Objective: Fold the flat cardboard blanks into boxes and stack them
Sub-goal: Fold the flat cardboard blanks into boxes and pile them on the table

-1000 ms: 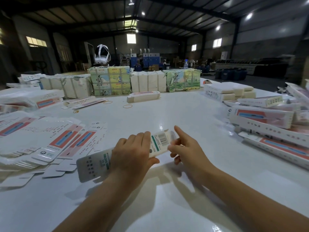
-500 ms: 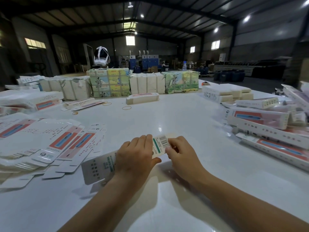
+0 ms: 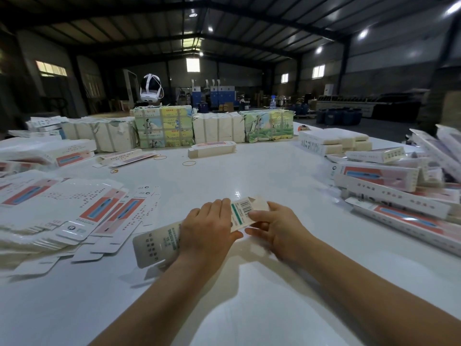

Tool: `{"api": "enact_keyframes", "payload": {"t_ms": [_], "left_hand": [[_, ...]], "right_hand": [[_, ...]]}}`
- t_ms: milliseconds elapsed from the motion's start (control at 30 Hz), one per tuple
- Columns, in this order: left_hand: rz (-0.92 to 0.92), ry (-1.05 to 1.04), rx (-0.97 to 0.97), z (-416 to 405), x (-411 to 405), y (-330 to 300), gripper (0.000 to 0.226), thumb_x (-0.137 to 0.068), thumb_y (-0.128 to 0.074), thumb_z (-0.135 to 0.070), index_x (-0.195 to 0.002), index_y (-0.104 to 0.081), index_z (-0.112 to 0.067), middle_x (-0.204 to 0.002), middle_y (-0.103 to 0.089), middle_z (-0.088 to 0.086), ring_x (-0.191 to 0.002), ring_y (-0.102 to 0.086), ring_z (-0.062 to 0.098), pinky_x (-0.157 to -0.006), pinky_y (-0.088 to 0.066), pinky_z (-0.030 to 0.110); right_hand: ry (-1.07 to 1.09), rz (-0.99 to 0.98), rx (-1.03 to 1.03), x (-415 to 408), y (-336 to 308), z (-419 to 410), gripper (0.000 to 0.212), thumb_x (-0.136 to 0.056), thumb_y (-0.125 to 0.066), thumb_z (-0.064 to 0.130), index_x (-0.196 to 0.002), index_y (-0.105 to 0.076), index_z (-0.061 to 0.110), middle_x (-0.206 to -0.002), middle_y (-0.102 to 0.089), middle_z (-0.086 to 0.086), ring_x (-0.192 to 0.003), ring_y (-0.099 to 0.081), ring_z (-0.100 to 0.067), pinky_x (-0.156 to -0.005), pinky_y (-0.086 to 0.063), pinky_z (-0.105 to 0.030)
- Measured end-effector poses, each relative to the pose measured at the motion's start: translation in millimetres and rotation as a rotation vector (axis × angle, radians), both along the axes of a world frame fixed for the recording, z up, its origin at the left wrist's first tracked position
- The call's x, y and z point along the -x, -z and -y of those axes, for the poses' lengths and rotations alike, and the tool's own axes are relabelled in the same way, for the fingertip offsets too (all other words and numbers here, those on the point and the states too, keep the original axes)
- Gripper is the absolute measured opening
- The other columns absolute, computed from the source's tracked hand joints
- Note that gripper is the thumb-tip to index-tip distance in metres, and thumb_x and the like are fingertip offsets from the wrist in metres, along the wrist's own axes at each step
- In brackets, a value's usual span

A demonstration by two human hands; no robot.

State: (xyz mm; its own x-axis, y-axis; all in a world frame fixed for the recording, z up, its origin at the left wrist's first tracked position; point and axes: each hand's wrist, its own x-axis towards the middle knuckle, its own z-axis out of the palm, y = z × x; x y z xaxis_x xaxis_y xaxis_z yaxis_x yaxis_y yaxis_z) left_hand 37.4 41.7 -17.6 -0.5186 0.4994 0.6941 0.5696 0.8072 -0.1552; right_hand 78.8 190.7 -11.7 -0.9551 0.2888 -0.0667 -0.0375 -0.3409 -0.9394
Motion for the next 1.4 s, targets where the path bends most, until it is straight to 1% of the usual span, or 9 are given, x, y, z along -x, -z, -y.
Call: {"api": "enact_keyframes", "payload": {"t_ms": [100,200,300,467,567,700,867,1167,1400], "left_hand": [[0.003,-0.018,0.004,-0.6,-0.6,-1.8,0.075,-0.044,-0.089,-0.051,-0.097,-0.069,-0.002,-0.079,-0.068,0.007,-0.065,-0.065,0.021,-0.054,-0.051,0.029],[-0.002,-0.046,0.026,-1.4,-0.9,-2.0,0.077,-0.043,-0.089,-0.053,-0.097,-0.070,-0.002,-0.080,-0.069,0.007,-0.066,-0.066,0.020,-0.054,-0.051,0.028],[-0.023,-0.061,0.048,-1.5,-0.9,-1.1,0.077,-0.040,-0.090,-0.052,-0.096,-0.071,-0.003,-0.081,-0.069,0.007,-0.066,-0.066,0.020,-0.054,-0.052,0.028],[-0.020,-0.051,0.015,1.3,-0.6,-1.2,0.076,-0.043,-0.090,-0.050,-0.098,-0.070,-0.002,-0.083,-0.069,0.008,-0.067,-0.066,0.022,-0.056,-0.052,0.028],[-0.019,-0.043,-0.004,2.5,-0.9,-1.6,0.077,-0.041,-0.091,-0.049,-0.098,-0.069,-0.001,-0.083,-0.069,0.009,-0.067,-0.065,0.022,-0.056,-0.053,0.030],[-0.023,-0.027,-0.010,1.0,0.2,-1.9,0.076,-0.041,-0.091,-0.048,-0.098,-0.070,-0.003,-0.082,-0.068,0.007,-0.067,-0.065,0.021,-0.057,-0.053,0.029],[-0.044,0.004,-0.016,-2.9,-0.6,-1.5,0.077,-0.040,-0.091,-0.048,-0.099,-0.069,-0.002,-0.084,-0.068,0.007,-0.069,-0.066,0.022,-0.057,-0.053,0.029],[-0.075,0.033,-0.031,0.9,-0.9,-1.4,0.075,-0.042,-0.091,-0.047,-0.098,-0.070,-0.003,-0.085,-0.069,0.007,-0.071,-0.066,0.021,-0.058,-0.054,0.028],[-0.086,0.043,-0.018,0.4,-0.5,0.1,0.076,-0.040,-0.091,-0.049,-0.098,-0.070,-0.003,-0.087,-0.070,0.007,-0.071,-0.067,0.020,-0.058,-0.053,0.028]], "right_hand": [[0.187,-0.122,-0.511,-4.9,4.6,8.6,0.010,-0.091,-0.058,0.008,-0.100,-0.062,0.006,-0.093,-0.072,-0.007,-0.083,-0.070,-0.021,-0.072,-0.059,-0.030],[0.273,-0.164,-1.149,-8.4,9.2,18.4,0.022,-0.099,-0.044,0.017,-0.117,-0.056,0.014,-0.102,-0.067,-0.001,-0.082,-0.060,-0.014,-0.066,-0.049,-0.020],[0.281,-0.239,-1.331,-8.2,12.6,21.7,0.022,-0.099,-0.039,0.013,-0.115,-0.053,0.011,-0.099,-0.064,-0.005,-0.075,-0.051,-0.014,-0.059,-0.036,-0.010],[0.279,-0.278,-1.001,-11.9,7.3,23.7,0.021,-0.096,-0.048,0.013,-0.081,-0.062,0.019,-0.065,-0.061,0.011,-0.063,-0.054,-0.007,-0.058,-0.045,-0.022],[0.199,-0.197,-0.540,-7.8,1.8,17.8,0.034,-0.097,-0.050,0.019,-0.075,-0.074,0.014,-0.074,-0.071,-0.003,-0.076,-0.065,-0.018,-0.071,-0.057,-0.031],[0.092,-0.107,-0.119,-3.3,-3.1,9.3,0.016,-0.092,-0.061,0.013,-0.084,-0.073,0.005,-0.082,-0.073,-0.014,-0.079,-0.070,-0.022,-0.070,-0.057,-0.028],[0.166,-0.094,-0.126,-0.1,-0.5,6.4,0.010,-0.089,-0.061,0.002,-0.098,-0.063,-0.001,-0.085,-0.072,-0.015,-0.082,-0.070,-0.026,-0.072,-0.056,-0.032],[0.185,-0.094,-0.133,-7.6,-5.8,5.8,0.014,-0.089,-0.060,0.002,-0.076,-0.056,0.002,-0.079,-0.072,-0.019,-0.080,-0.071,-0.032,-0.074,-0.059,-0.035],[0.172,-0.065,-0.100,-7.0,-5.3,0.7,0.013,-0.088,-0.061,0.000,-0.075,-0.060,0.000,-0.078,-0.073,-0.017,-0.077,-0.072,-0.030,-0.068,-0.058,-0.031]]}}
